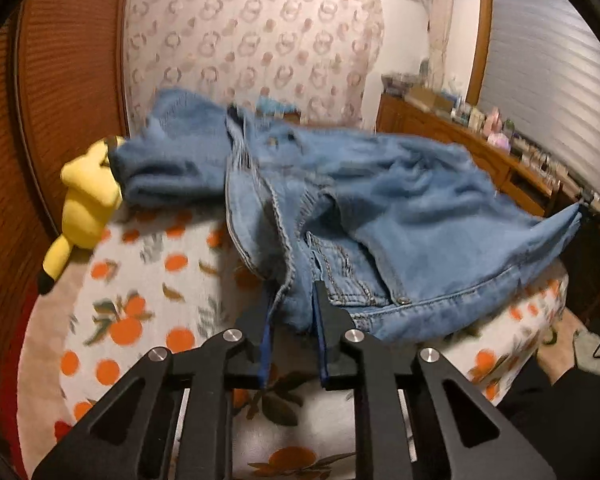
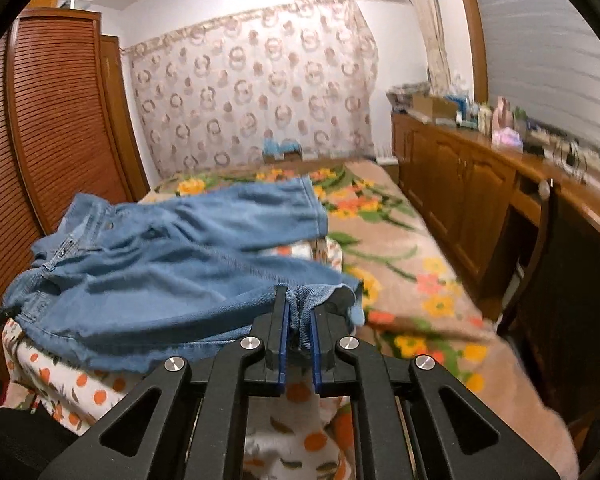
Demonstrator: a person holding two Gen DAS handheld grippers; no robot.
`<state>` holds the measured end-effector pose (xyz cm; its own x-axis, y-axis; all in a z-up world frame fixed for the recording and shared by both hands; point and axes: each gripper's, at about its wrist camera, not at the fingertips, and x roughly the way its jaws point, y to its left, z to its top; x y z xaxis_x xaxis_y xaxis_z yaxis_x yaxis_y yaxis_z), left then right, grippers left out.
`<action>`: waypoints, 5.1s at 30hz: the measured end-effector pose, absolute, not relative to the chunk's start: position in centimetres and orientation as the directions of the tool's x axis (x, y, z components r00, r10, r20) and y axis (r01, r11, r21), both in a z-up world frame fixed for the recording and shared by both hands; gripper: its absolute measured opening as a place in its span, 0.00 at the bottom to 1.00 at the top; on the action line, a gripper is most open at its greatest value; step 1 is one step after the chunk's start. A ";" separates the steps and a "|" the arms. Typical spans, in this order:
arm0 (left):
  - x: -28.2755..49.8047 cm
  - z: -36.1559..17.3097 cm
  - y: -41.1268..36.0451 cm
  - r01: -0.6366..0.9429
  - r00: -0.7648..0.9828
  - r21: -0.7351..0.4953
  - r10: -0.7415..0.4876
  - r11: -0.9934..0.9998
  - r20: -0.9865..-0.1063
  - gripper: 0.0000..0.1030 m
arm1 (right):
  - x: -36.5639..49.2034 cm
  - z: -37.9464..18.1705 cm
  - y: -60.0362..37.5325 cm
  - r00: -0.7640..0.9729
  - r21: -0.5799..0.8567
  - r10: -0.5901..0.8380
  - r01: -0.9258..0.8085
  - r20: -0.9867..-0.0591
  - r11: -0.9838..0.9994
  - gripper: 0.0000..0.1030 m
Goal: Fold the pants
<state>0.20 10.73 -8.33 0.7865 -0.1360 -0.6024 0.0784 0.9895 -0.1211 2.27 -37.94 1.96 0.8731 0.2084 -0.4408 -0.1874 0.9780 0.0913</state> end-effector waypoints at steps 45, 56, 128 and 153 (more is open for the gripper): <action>9.7 -1.4 12.0 0.076 0.869 -0.095 -0.113 0.993 -0.481 0.14 | 12.8 3.5 -33.2 0.929 -0.069 0.186 -0.219 -0.321 0.973 0.07; 15.5 1.2 12.2 0.061 0.901 -0.100 -0.098 0.993 -0.422 0.14 | 16.6 9.3 -32.2 0.958 -0.098 0.168 -0.195 -0.234 0.976 0.07; 21.2 -8.1 12.3 0.018 0.721 -0.021 -0.028 1.000 -0.693 0.61 | 32.5 2.4 -36.8 0.681 0.252 0.269 -0.127 -0.681 0.959 0.68; 21.1 -7.8 12.6 0.019 0.745 -0.033 -0.036 0.999 -0.666 0.51 | 30.7 3.1 -33.4 0.800 0.037 0.210 -0.229 -0.562 0.973 0.18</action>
<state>21.06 12.63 -7.79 0.7453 -0.0362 -0.6658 0.0191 0.9993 -0.0329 30.70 -33.37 3.15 0.8002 0.2096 -0.5620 -0.2290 0.9727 0.0367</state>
